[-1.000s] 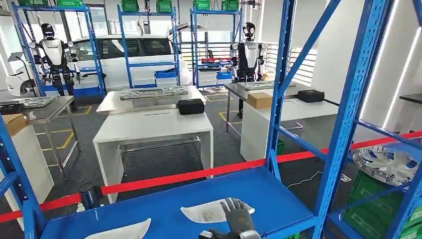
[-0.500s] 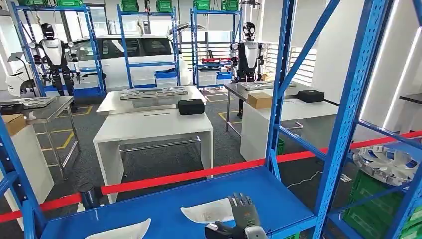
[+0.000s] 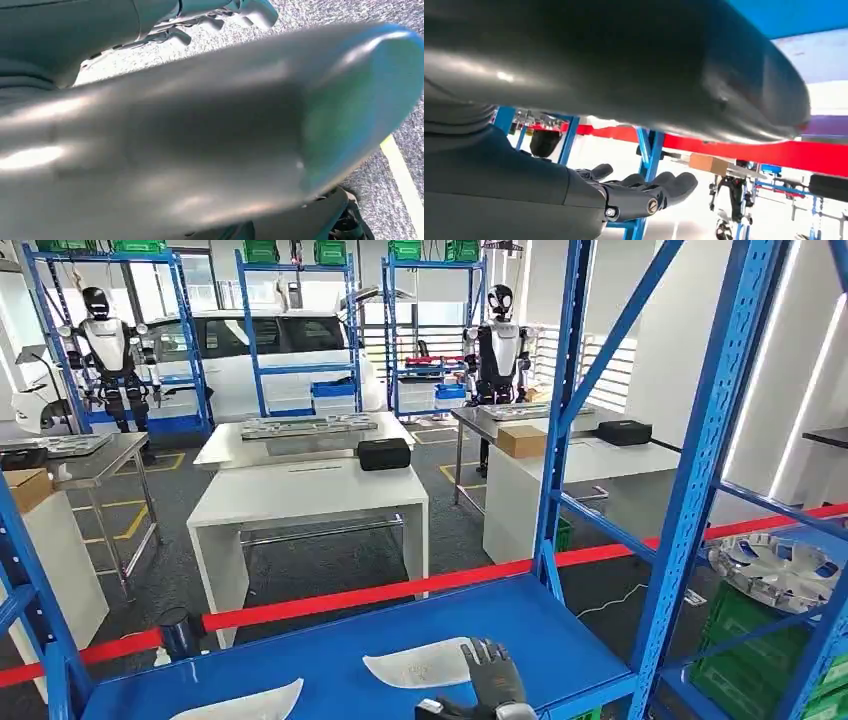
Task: Take the parts from the cabinet and place them on the table.
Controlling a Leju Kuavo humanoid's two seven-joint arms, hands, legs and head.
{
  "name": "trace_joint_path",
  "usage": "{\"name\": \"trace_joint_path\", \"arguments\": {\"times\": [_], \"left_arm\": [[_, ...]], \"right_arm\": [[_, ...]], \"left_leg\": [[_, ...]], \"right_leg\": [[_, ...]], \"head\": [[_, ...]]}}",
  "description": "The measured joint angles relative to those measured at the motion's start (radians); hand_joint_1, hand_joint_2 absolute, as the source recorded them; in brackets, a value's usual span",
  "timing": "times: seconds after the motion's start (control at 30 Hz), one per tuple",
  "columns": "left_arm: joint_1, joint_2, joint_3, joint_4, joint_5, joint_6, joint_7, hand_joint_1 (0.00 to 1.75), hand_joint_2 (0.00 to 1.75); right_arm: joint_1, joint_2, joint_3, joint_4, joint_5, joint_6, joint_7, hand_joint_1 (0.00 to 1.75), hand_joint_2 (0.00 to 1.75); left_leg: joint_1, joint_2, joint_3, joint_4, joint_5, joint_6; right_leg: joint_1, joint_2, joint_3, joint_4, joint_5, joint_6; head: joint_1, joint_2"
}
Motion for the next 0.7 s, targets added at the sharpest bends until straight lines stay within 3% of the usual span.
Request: {"name": "trace_joint_path", "arguments": {"times": [0.57, 0.7], "left_arm": [[0.000, -0.002, 0.003, 0.000, 0.010, 0.002, 0.001, 0.00, 0.00], [0.000, -0.002, 0.017, 0.000, 0.018, 0.002, 0.002, 0.00, 0.00]], "right_arm": [[0.007, 0.000, -0.002, 0.000, 0.000, -0.010, -0.007, 0.00, 0.00], [0.009, 0.000, -0.002, 0.000, 0.000, -0.012, -0.017, 0.00, 0.00]], "left_leg": [[0.000, 0.000, 0.000, 0.000, 0.000, 0.000], [-0.005, 0.000, -0.001, 0.004, -0.005, 0.008]], "right_leg": [[0.000, 0.000, 0.000, 0.000, 0.000, 0.000], [-0.003, 0.000, 0.002, -0.002, 0.000, 0.008]], "head": [[0.000, 0.000], [0.000, 0.000]]}}
